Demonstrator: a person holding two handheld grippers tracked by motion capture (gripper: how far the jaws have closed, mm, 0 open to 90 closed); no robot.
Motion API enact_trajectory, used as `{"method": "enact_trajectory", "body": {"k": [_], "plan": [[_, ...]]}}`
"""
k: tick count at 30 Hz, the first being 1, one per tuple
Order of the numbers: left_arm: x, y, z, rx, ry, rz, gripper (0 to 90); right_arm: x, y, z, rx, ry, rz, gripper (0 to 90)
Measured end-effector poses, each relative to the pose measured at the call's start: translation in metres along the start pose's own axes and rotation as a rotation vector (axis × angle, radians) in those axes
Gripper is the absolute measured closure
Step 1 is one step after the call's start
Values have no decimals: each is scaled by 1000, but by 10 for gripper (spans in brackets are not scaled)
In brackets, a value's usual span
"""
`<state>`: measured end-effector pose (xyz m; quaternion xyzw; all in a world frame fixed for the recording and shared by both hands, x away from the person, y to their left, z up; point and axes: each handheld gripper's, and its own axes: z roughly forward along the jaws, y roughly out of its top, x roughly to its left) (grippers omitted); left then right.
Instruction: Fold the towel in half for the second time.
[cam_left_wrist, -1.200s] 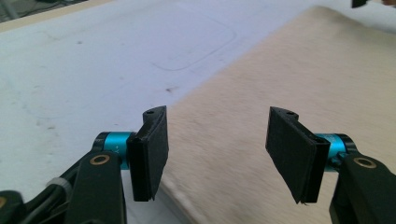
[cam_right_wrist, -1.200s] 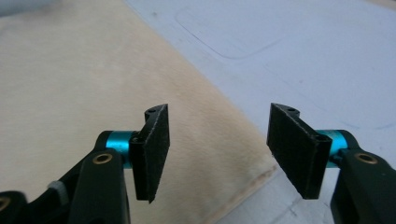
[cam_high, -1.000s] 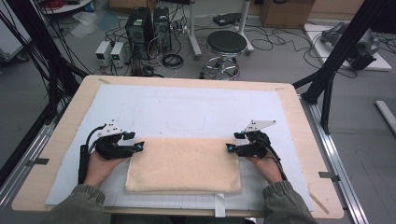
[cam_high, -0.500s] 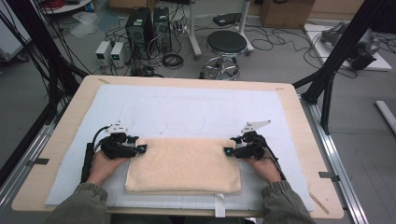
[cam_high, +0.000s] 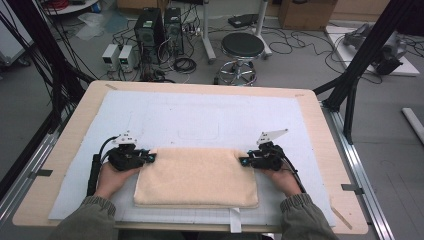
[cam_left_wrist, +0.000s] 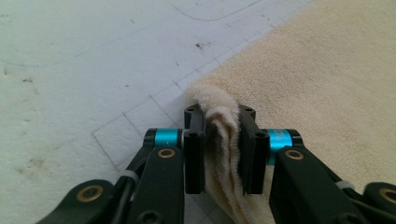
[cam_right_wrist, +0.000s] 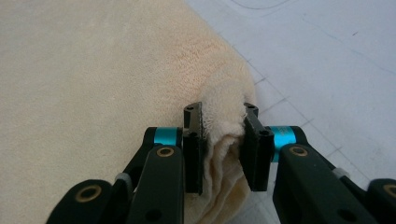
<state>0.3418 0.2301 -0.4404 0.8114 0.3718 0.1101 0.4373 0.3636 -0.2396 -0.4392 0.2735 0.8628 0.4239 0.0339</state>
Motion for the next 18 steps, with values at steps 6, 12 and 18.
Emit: {"method": "enact_trajectory", "body": {"k": [6,12,18], "plan": [[7,10,-4,-62,76,-25,784,2,12,-4,-10,-39,-21,748],[22,39,-5,-129,135,-72,784,-13,42,-4,-53,-121,-32,751],[33,74,2,-104,195,-40,784,-33,66,-4,-75,-179,-15,755]]}}
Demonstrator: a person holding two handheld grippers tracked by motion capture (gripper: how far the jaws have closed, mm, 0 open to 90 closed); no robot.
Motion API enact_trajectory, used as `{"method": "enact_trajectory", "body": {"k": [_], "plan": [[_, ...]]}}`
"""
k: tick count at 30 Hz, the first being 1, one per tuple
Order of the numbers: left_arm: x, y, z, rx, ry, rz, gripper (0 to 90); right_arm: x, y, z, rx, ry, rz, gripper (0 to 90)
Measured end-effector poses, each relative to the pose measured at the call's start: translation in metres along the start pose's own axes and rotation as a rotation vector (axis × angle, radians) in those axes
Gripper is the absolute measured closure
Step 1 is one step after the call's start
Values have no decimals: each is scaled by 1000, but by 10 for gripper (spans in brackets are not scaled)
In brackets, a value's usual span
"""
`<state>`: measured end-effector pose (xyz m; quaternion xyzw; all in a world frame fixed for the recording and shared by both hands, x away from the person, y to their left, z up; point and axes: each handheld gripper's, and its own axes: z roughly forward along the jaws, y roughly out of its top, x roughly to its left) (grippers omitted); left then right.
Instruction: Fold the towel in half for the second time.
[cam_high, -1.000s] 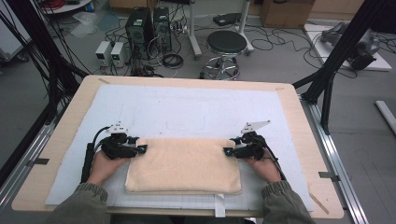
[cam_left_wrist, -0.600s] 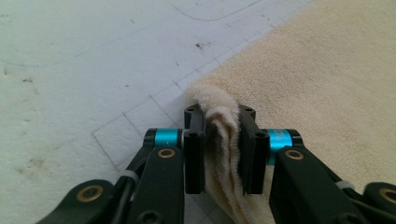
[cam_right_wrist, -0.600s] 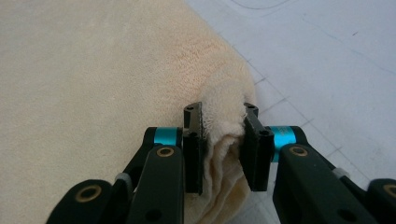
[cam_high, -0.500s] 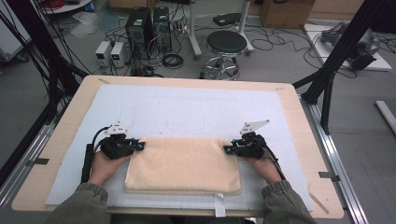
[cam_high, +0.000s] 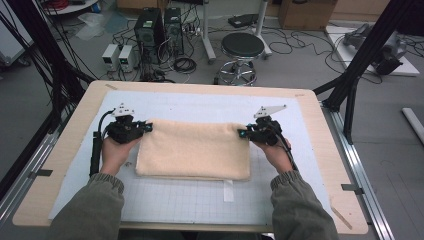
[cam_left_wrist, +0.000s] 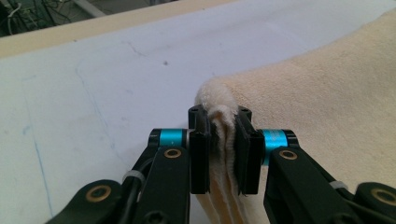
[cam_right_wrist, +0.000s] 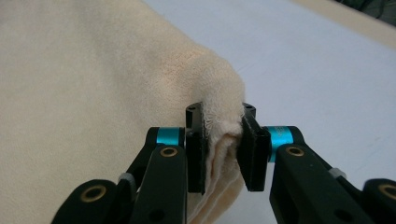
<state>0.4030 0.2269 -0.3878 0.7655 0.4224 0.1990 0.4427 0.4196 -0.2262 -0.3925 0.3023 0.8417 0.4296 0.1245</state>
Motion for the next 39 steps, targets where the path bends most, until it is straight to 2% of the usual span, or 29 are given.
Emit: {"method": "enact_trajectory", "body": {"k": [3,7,8,9,10,11,12,14,15,18,20,22,25,26,29,33,35,39], "plan": [[3,9,3,-16,13,-8,784,-8,12,-1,-8,-18,6,756],[9,20,6,-41,29,7,784,-13,26,-3,-23,-38,3,759],[10,23,7,-34,35,10,781,-15,29,-3,-24,-42,-4,758],[11,26,9,-20,51,30,759,-16,32,-2,-17,-46,-1,753],[10,28,12,-16,89,48,698,-18,34,-1,-14,-59,-10,725],[10,28,13,-22,108,45,608,-18,34,1,-14,-85,-17,674],[12,27,13,-27,99,31,555,-19,33,3,-7,-101,-9,628],[14,24,13,1,80,29,550,-20,29,7,11,-90,26,550],[14,21,12,6,73,29,539,-20,27,8,24,-83,33,538],[14,9,7,-7,56,21,539,-15,23,7,10,-67,50,505],[13,4,6,30,13,10,534,-10,22,5,2,-52,51,472],[8,-3,2,4,15,33,527,-5,21,3,-3,-40,50,448],[4,-11,-1,12,-9,39,523,2,17,1,7,-32,60,399],[4,-13,-3,13,-15,45,522,4,16,0,3,-27,63,397],[-1,-21,-6,-3,-39,28,523,11,12,-2,1,-13,49,400],[-9,-31,-11,16,-80,46,516,20,6,-3,10,5,31,403],[-14,-35,-14,-13,-82,44,509,25,3,-5,13,7,18,400],[-20,-37,-20,-15,-101,42,460,28,-4,-11,-15,5,27,378]]}}
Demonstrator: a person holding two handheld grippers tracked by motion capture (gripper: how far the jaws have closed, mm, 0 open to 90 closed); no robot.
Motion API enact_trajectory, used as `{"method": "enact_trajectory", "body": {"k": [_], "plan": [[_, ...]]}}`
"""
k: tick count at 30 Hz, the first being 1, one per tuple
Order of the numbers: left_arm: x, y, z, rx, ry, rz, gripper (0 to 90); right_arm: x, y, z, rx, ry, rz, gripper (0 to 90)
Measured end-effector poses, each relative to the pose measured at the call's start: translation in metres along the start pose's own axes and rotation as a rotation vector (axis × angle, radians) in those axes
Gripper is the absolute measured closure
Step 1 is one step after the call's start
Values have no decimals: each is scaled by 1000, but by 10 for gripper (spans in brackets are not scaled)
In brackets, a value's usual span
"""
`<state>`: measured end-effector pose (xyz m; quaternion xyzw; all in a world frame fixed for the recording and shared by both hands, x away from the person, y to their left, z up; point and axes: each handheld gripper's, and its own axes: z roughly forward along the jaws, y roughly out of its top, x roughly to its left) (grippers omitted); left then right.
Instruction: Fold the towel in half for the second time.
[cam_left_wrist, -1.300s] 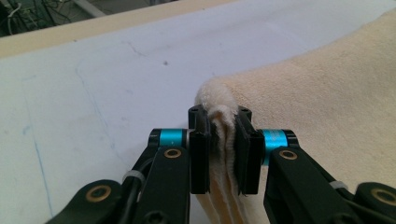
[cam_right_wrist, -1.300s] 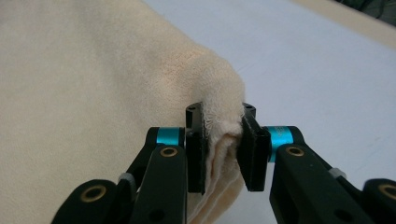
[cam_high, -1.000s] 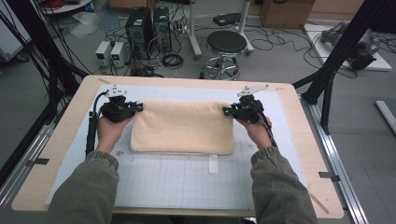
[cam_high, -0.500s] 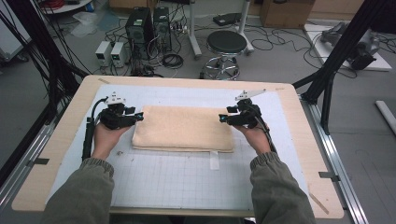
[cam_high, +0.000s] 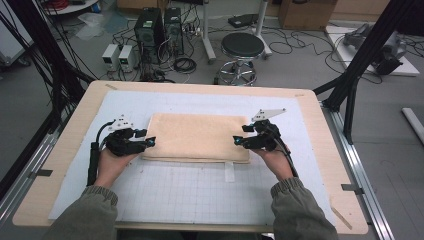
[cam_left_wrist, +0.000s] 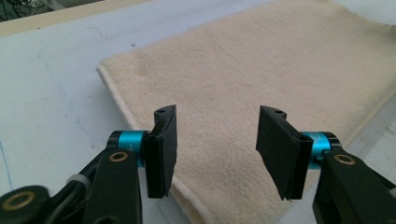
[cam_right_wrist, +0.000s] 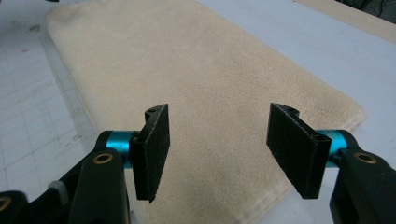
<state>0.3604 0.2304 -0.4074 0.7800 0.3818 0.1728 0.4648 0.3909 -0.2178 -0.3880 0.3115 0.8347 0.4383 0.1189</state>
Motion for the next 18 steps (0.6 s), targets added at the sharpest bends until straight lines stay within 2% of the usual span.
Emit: {"method": "enact_trajectory", "body": {"k": [3,5,8,11,13,18], "plan": [[-6,2,-4,-8,-33,16,443,2,-4,-4,-11,-1,9,324],[-12,4,-7,-15,-37,33,411,2,-5,-6,-3,1,32,275],[-17,5,-10,-14,-45,53,363,4,-4,-10,-26,-4,35,226],[-21,5,-12,-8,-47,39,277,8,-2,-14,-43,-9,22,206],[-22,5,-13,-5,-44,45,249,11,-1,-16,-48,-16,6,194],[-26,0,-18,-43,-45,29,202,16,0,-19,-54,-11,0,171]]}}
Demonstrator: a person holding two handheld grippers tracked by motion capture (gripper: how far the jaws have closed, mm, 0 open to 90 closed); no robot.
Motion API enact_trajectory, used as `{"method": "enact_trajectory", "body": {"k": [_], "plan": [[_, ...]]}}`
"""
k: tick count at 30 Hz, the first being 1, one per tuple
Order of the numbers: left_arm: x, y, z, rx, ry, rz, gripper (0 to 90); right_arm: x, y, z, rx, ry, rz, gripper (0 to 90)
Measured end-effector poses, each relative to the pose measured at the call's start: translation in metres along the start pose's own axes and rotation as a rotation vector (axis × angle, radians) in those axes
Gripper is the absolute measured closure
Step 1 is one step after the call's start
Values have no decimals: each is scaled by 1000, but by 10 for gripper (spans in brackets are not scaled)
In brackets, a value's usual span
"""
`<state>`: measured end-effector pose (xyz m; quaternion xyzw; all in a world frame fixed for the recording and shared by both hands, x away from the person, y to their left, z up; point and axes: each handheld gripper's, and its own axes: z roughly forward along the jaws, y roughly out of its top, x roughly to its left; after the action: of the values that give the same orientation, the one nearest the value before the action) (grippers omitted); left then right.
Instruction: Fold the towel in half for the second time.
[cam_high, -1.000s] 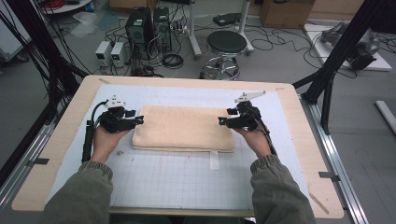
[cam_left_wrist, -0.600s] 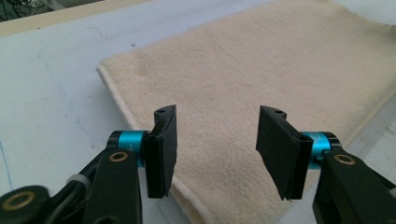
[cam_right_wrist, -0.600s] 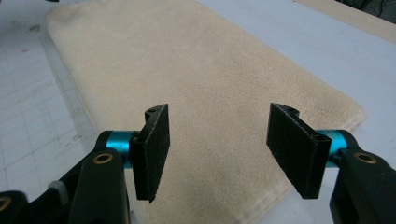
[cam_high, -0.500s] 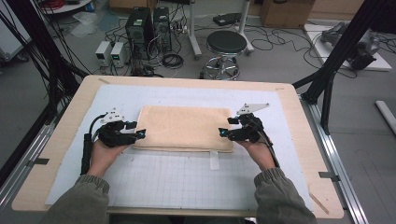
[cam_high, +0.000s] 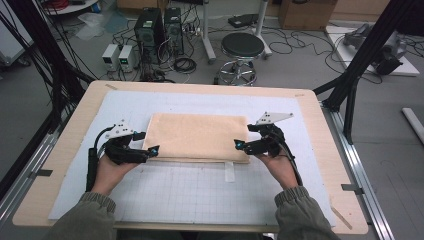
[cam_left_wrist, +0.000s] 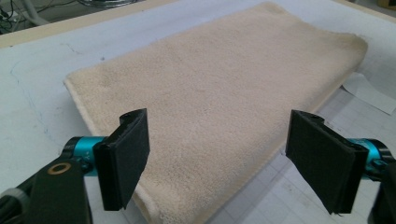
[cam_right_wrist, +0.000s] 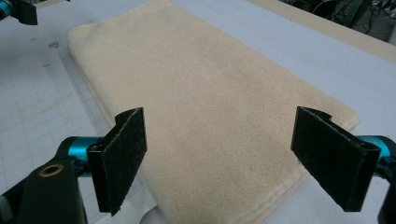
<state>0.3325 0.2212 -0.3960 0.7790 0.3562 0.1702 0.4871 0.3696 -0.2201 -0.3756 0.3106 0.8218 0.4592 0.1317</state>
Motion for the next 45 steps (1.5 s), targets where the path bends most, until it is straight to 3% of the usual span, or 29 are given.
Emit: {"method": "enact_trajectory", "body": {"k": [6,21,45], "plan": [[0,-6,-7,-7,13,-10,174,4,1,-2,7,10,-27,147],[-8,-16,-24,-20,24,-8,116,11,0,-13,-5,0,-41,123],[-19,-25,-42,-22,37,7,64,11,-53,-42,-55,-40,3,119]]}}
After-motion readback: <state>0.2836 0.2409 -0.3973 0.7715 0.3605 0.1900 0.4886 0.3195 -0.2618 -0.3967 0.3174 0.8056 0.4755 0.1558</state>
